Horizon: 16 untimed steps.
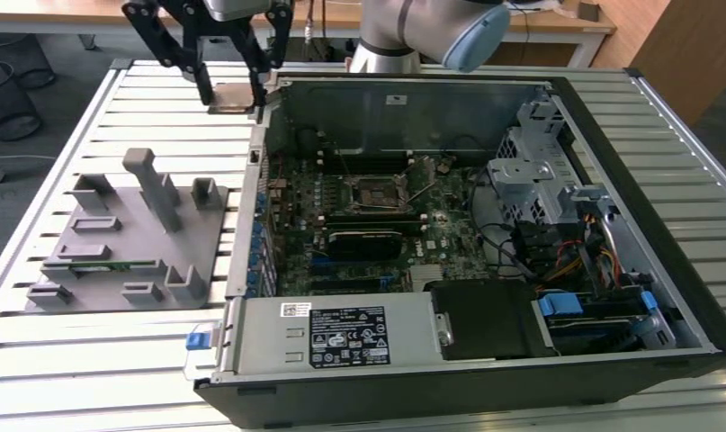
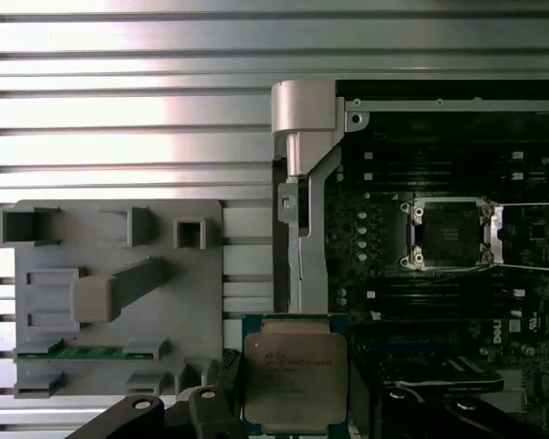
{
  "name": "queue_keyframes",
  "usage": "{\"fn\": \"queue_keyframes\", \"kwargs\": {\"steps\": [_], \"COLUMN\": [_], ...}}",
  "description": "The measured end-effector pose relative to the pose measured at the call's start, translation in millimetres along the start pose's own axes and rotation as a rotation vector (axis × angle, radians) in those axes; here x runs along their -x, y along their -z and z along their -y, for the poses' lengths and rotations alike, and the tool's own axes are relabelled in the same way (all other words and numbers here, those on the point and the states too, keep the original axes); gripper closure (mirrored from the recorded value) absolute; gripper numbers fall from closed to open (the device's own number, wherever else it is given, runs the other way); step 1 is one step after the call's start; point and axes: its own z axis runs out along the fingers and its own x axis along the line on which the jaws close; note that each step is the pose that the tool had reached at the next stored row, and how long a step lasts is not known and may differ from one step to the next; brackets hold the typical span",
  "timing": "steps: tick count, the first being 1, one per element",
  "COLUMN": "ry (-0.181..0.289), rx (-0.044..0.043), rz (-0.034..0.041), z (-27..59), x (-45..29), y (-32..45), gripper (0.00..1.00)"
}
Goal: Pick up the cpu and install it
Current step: 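Pick up the cpu and move it towards the insertion slot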
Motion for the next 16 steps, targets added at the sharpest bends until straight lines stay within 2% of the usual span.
{"fn": "queue_keyframes", "kwargs": {"steps": [10, 16], "ry": [0.000, 0.000], "rx": [0.0001, 0.0001], "rz": [0.0000, 0.0001], "z": [-1.3, -2.4], "x": [44.7, 62.0], "y": [-1.0, -1.7], "gripper": [0.46, 0.46]}}
